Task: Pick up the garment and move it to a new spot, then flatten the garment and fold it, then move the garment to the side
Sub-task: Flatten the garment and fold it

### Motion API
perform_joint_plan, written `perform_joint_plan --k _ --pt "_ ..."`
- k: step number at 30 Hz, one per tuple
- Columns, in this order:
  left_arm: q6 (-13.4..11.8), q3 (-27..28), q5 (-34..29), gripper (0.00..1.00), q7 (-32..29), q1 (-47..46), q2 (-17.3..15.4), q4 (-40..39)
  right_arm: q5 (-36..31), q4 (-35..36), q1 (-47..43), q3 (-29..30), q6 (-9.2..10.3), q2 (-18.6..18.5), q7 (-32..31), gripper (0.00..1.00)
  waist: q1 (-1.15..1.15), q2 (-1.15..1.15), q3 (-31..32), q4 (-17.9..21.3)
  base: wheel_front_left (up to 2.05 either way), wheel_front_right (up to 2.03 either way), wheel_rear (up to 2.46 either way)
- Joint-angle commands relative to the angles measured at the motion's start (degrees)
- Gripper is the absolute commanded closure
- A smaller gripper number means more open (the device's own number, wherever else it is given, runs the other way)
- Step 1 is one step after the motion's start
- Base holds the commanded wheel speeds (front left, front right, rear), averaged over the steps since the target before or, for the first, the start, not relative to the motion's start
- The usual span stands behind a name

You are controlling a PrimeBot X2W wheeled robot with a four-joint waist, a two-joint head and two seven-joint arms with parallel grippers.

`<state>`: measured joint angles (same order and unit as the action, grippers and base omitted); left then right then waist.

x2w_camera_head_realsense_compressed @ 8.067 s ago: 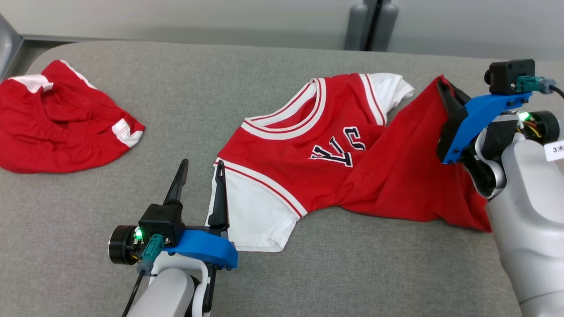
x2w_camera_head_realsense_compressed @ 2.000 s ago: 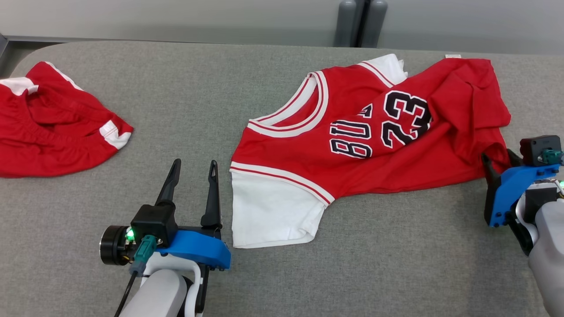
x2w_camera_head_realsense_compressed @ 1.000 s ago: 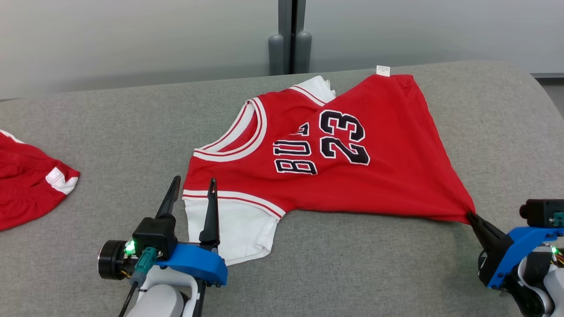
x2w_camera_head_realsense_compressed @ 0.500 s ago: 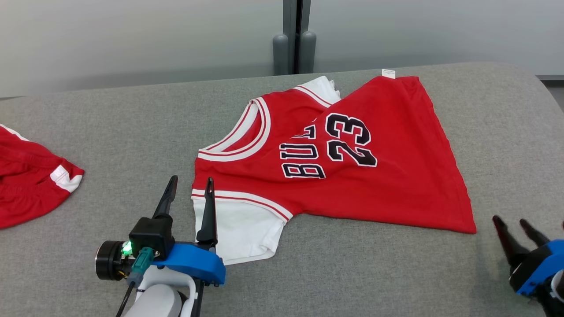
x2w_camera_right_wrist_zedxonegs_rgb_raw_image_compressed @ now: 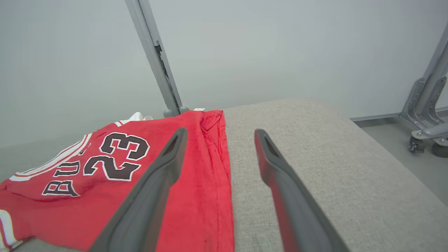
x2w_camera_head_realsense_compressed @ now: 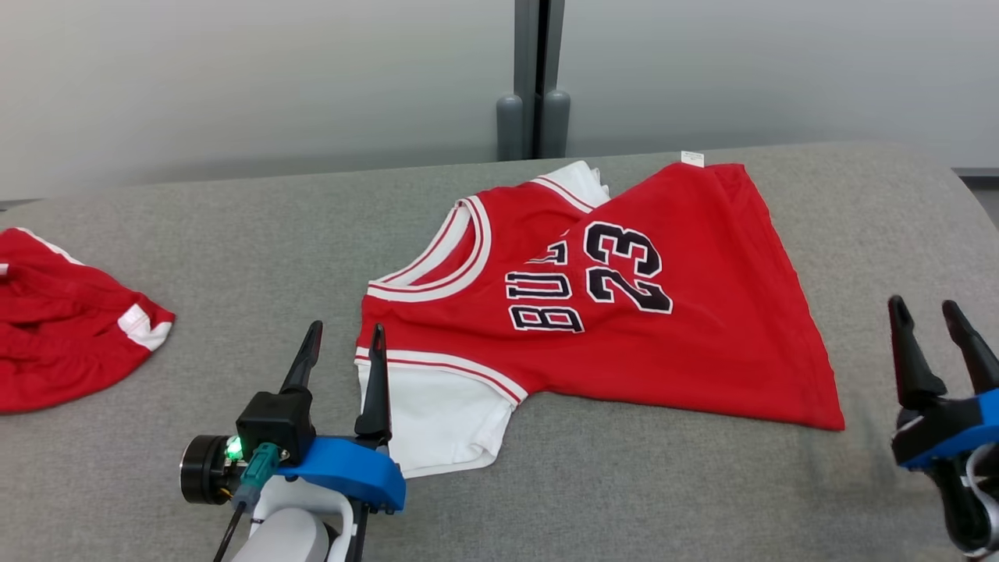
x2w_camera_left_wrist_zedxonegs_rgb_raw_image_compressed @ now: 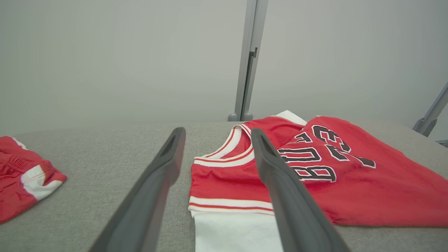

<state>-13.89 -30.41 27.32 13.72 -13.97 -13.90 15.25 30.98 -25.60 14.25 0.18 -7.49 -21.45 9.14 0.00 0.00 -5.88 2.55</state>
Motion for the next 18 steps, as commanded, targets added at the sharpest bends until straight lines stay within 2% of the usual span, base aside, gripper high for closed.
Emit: perform_joint_plan --k 1,9,13,18 --pt "0.3 0.1 0.4 0.0 0.3 -0.4 0.2 0.6 -1.7 1.2 1.1 0.7 -0.01 1.1 0.6 0.0 0.0 0.0 0.4 -0.3 0.0 0.0 0.0" --pt "1.2 0.8 0.9 0.0 1.0 0.9 1.0 3.4 -12.5 7.9 -0.8 2.8 -0.01 9.3 0.7 0.0 0.0 0.0 2.8 -2.1 0.0 0.0 0.0" --pt "1.4 1.1 1.3 0.0 1.2 1.5 1.4 4.5 -15.1 9.9 -2.7 3.4 -0.01 13.5 1.0 0.0 0.0 0.0 4.1 -3.1 0.0 0.0 0.0" --pt "1.7 1.9 1.5 0.0 1.5 2.5 1.7 5.1 -17.3 10.2 -5.2 4.5 -0.01 16.8 1.2 0.0 0.0 0.0 5.2 -3.8 0.0 0.0 0.0"
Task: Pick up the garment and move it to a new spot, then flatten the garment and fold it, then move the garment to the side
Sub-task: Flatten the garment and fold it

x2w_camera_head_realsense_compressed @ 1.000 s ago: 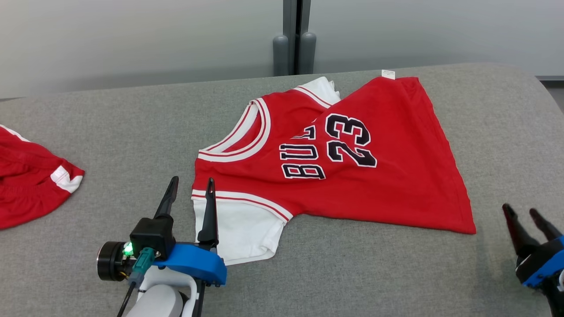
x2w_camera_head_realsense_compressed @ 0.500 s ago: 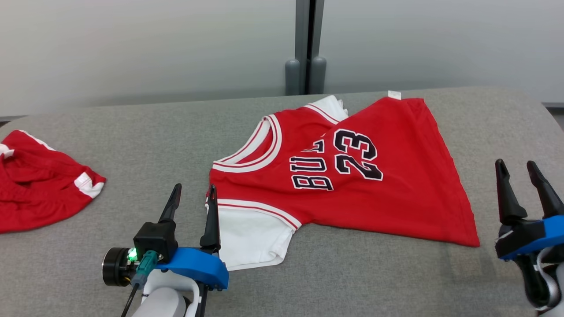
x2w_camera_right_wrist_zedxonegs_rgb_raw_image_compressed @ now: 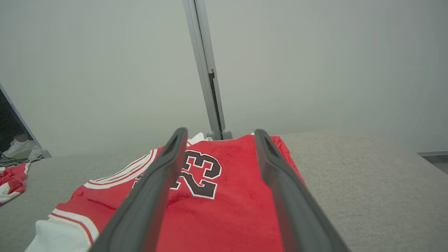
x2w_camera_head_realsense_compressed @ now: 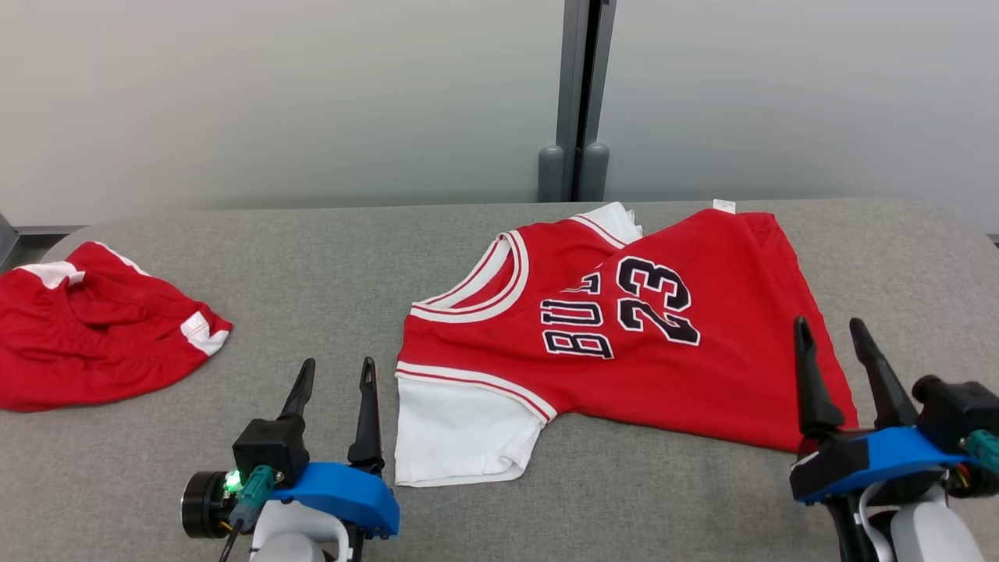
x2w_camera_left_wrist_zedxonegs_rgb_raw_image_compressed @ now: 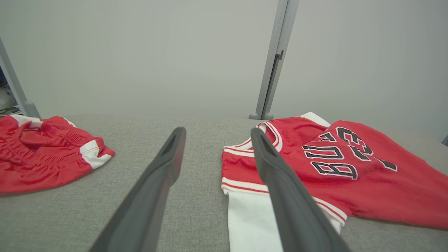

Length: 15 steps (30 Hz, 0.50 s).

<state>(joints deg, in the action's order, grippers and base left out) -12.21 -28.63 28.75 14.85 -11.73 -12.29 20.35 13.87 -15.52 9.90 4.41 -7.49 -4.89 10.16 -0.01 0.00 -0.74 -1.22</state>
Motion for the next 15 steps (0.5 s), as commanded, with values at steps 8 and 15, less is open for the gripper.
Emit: perform_joint_plan --k 8,15 --pt "0.4 1.0 -0.5 0.0 0.4 1.6 0.7 0.1 -2.9 -1.4 -2.7 0.3 -0.01 1.9 1.5 0.0 0.01 0.0 0.4 0.4 0.0 0.0 0.0" --pt "0.7 1.4 -1.1 0.0 0.4 1.9 0.9 -0.3 -1.9 -2.5 -2.0 -0.7 -0.01 2.0 1.3 0.0 0.01 0.0 0.3 1.0 0.0 0.0 0.0"
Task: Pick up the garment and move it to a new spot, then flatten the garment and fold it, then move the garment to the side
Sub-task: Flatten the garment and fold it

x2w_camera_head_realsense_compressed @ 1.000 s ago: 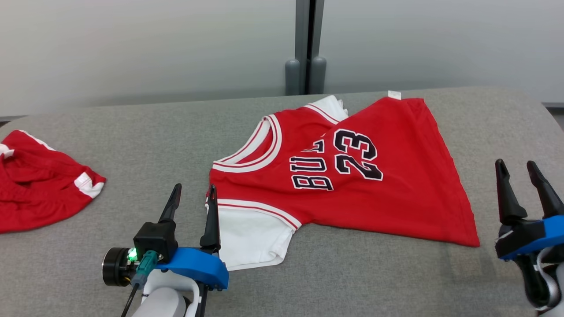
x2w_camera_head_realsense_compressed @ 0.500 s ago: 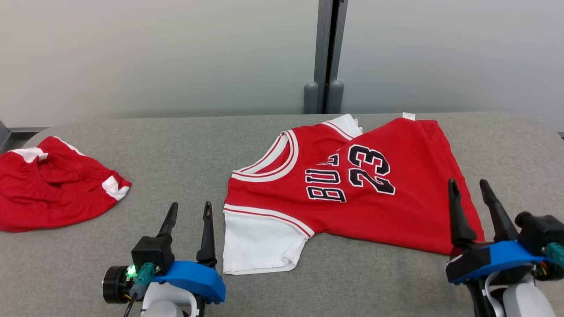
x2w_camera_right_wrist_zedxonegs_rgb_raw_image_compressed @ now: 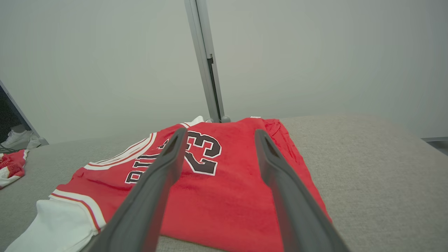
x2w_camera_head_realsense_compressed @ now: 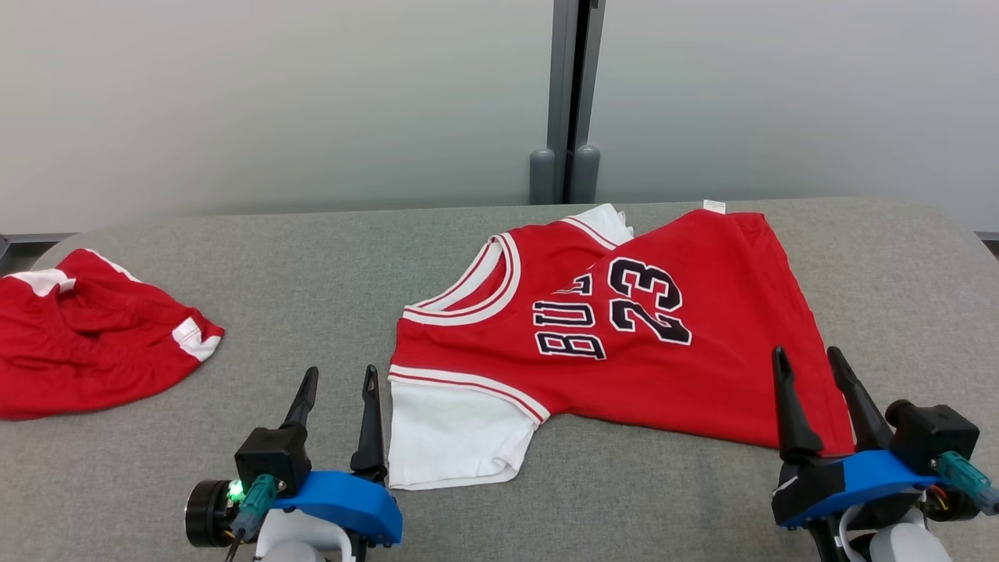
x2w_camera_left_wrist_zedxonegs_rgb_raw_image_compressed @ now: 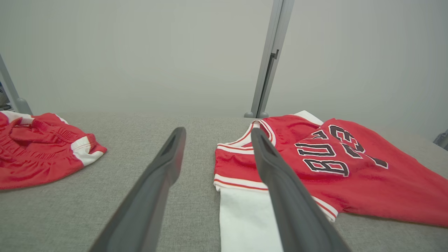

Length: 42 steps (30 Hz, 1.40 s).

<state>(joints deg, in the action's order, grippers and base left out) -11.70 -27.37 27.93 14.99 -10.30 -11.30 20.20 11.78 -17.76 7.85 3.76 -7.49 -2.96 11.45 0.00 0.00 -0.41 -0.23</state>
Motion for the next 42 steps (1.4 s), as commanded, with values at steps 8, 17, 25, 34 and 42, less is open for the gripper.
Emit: perform_joint_plan --k 8,17,25,34,42 --pt "0.8 0.6 -0.8 0.0 0.3 0.4 0.3 0.3 -0.5 -1.5 0.2 0.2 -0.01 0.1 0.3 0.0 0.0 0.0 0.1 -0.2 0.0 0.0 0.0" --pt "1.7 -0.3 0.6 0.0 -3.6 0.8 1.1 2.9 0.3 -2.5 0.5 -0.5 -0.01 0.1 0.8 0.0 0.0 0.0 -0.5 -0.1 0.0 0.0 0.0" --pt "2.7 -2.6 2.5 0.0 -12.6 0.5 1.9 6.7 0.2 -2.9 0.0 -0.4 -0.01 0.0 0.6 0.0 0.0 0.0 -1.7 1.1 0.0 0.0 0.0" --pt "-1.4 -1.5 3.8 0.0 -16.8 -0.9 2.6 11.2 -0.4 -3.6 0.1 0.1 -0.01 0.0 0.2 0.0 0.0 0.0 -3.7 4.2 0.0 0.0 0.0" --pt "-1.6 -2.1 4.5 0.0 -19.2 -1.4 3.1 14.1 -1.0 -4.4 -0.4 2.0 -0.01 0.0 0.1 0.0 0.0 0.0 -4.5 5.6 0.0 0.0 0.0"
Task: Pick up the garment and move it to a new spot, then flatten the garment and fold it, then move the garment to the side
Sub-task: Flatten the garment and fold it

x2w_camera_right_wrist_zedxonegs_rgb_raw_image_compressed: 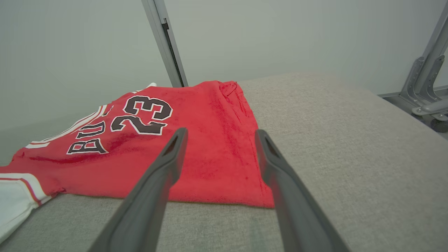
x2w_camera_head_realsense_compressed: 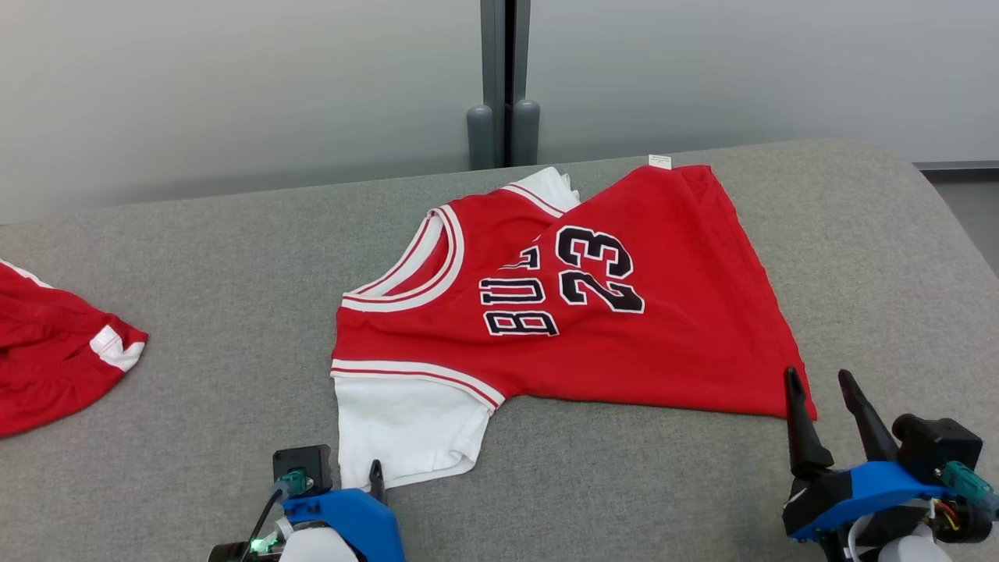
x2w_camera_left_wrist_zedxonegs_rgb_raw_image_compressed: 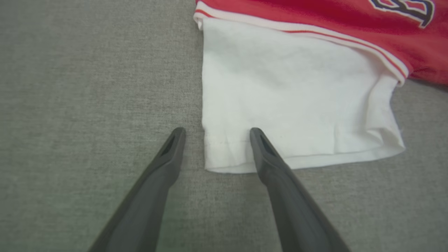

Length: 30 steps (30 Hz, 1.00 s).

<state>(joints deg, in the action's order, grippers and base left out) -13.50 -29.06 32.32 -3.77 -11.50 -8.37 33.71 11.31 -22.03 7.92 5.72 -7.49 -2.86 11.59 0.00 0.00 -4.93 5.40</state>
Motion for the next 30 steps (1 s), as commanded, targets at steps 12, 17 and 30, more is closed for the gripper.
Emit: perform_joint_plan --k 12,17,30 --pt "1.0 -1.7 -0.7 1.0 2.2 -2.2 0.6 -1.0 -7.5 -9.3 3.3 9.8 -0.01 -0.1 -7.2 0.0 0.0 0.0 -0.6 -1.9 0.0 0.0 0.0" --pt "0.5 -1.7 -1.2 1.0 3.5 -3.1 0.2 -3.2 -8.6 -15.2 7.5 12.6 -0.01 -0.1 -8.7 0.0 0.0 0.0 -1.9 -3.2 0.0 0.0 0.0" --pt "-0.3 -1.8 -2.5 1.0 5.9 -3.4 -1.3 -10.8 -9.8 -29.3 16.3 14.3 -0.02 -0.1 -13.4 0.59 0.0 0.0 -3.3 -4.8 0.0 0.0 0.0"
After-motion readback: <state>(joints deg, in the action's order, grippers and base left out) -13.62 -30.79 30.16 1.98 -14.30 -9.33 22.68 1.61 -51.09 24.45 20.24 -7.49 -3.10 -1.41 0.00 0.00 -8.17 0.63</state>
